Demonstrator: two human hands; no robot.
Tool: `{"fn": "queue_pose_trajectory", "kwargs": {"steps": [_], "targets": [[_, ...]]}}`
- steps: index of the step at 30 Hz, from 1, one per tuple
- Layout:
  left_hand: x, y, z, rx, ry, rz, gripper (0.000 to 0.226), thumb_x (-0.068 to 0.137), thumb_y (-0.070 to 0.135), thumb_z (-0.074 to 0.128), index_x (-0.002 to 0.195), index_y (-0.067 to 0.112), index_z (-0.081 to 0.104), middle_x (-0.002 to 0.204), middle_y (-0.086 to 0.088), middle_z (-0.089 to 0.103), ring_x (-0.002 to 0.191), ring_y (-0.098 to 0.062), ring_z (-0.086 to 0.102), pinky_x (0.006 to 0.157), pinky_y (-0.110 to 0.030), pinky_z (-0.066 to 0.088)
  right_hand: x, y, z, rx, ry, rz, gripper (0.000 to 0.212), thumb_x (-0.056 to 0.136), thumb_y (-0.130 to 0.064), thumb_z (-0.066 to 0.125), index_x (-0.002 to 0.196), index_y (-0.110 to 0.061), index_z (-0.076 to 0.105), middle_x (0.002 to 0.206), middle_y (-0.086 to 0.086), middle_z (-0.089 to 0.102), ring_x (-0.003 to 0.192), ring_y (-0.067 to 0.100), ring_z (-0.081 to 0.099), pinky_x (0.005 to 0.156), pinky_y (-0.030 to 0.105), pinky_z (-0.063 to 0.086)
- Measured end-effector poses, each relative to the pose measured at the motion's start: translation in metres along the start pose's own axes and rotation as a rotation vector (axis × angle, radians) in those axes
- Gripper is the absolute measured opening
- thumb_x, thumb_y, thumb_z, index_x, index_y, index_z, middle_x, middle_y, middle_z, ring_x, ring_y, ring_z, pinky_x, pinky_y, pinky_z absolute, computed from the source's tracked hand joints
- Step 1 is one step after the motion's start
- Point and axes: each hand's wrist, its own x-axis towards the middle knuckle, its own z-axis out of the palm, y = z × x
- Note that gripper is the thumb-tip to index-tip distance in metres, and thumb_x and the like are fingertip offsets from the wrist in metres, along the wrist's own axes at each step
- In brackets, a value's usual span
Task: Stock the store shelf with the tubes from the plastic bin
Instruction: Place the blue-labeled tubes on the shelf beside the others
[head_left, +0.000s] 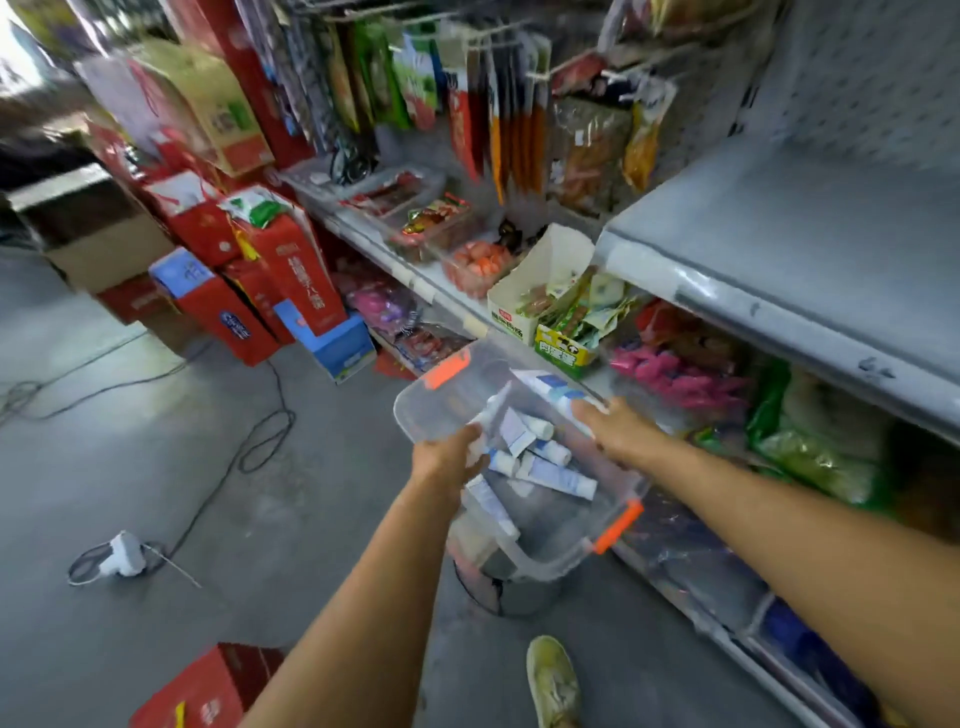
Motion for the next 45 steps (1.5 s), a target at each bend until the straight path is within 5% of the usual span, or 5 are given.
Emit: {"fn": "queue_pose_trajectory", "kwargs": {"steps": [4,10,18,32,45], "targets": [[-0.090,-0.001,0.010,-0.255,-0.322,-0.115,0.036,0.090,0.004,0.063,0.122,-0.006,0.053,0.104,-0.016,0.060,0.082,-0.024,0.062,0.068,-0.028,0.060,-0.088,-0.012,-0.047,0.405,-0.035,-0.060,0.031,0.093,-0.038,0.055,0.103,-0.009,0.053,0.071,0.013,0.055,0.048,0.017,0.048,0.038,0.019,0.031],[-0.206,0.019,0.053,-0.096,-0.765,-0.067,0.028,0.090,-0.001,0.054,0.118,-0.006,0.054,0.108,-0.018,0.058,0.089,-0.022,0.058,0.083,-0.031,0.056,-0.207,-0.024,-0.122,0.570,-0.034,-0.151,0.017,0.088,-0.017,0.065,0.099,-0.007,0.057,0.071,0.010,0.062,0.042,0.012,0.055,0.040,0.020,0.038],[-0.316,0.024,0.104,0.242,-0.820,0.275,0.022,0.086,-0.008,0.060,0.106,0.002,0.059,0.082,-0.010,0.070,0.070,-0.019,0.069,0.064,-0.035,0.061,-0.314,-0.002,-0.206,0.389,0.114,-0.332,0.008,0.086,-0.006,0.059,0.091,-0.012,0.062,0.069,0.001,0.058,0.051,0.009,0.052,0.042,0.017,0.039],[-0.510,-0.049,0.235,0.263,-0.908,0.687,0.056,0.078,0.003,0.075,0.125,0.001,0.043,0.115,-0.024,0.057,0.098,-0.036,0.066,0.069,-0.034,0.060,-0.458,0.122,-0.372,0.716,0.354,-0.419,0.012,0.094,-0.012,0.044,0.101,-0.011,0.054,0.079,0.011,0.059,0.065,0.019,0.057,0.055,0.028,0.036],[-0.644,-0.104,0.354,0.188,-0.976,0.851,0.052,0.077,0.011,0.079,0.116,0.009,0.045,0.108,-0.013,0.061,0.095,-0.029,0.067,0.067,-0.035,0.061,-0.541,0.211,-0.509,0.641,0.683,-0.484,0.028,0.082,-0.015,0.071,0.108,-0.019,0.062,0.105,0.001,0.070,0.094,0.022,0.066,0.066,0.030,0.048]]}}
